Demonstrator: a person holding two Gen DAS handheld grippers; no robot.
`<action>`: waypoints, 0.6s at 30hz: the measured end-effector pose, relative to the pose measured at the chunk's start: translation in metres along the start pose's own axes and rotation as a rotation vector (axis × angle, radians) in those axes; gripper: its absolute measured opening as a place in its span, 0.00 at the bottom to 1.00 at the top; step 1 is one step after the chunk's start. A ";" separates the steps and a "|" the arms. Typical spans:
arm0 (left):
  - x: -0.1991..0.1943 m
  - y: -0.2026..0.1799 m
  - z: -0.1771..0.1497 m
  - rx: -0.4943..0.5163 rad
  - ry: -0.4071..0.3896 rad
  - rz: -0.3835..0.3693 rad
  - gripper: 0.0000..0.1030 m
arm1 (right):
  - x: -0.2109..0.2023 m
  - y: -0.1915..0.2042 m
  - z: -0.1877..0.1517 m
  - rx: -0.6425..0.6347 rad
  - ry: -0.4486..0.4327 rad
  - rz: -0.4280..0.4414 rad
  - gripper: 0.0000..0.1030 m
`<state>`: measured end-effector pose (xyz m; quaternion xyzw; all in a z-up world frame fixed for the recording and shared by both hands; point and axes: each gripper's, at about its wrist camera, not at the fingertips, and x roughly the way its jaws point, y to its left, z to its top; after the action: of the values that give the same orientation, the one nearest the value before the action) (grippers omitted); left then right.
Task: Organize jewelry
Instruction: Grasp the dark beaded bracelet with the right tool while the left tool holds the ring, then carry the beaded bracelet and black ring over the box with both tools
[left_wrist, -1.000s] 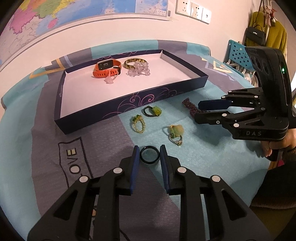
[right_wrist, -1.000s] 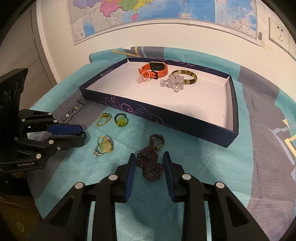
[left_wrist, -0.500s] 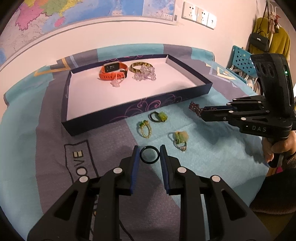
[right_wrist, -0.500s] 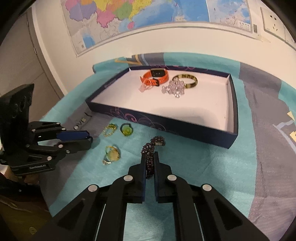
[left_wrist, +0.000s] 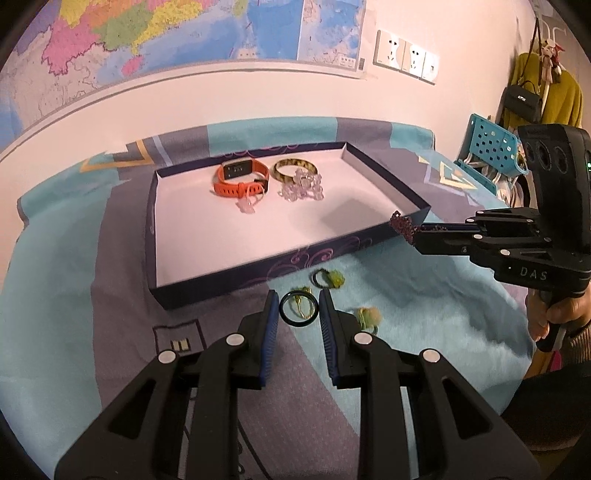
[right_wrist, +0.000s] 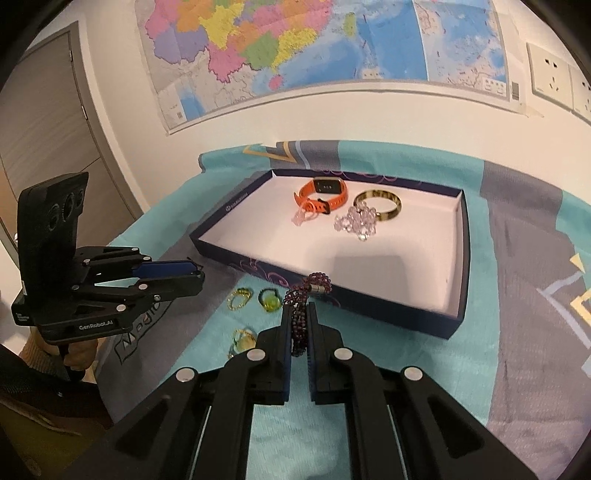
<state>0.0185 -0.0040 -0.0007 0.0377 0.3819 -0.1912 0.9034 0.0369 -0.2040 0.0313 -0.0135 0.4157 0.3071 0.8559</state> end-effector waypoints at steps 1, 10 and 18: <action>0.000 0.000 0.002 0.000 -0.003 0.001 0.22 | 0.000 0.000 0.001 -0.003 -0.002 -0.001 0.06; 0.002 0.001 0.015 0.010 -0.026 0.015 0.22 | 0.003 -0.003 0.017 -0.033 -0.013 -0.017 0.06; 0.008 0.006 0.024 0.000 -0.028 0.027 0.22 | 0.013 -0.005 0.029 -0.058 -0.008 -0.026 0.06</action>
<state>0.0422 -0.0066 0.0100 0.0400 0.3685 -0.1793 0.9113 0.0656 -0.1929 0.0394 -0.0426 0.4031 0.3082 0.8607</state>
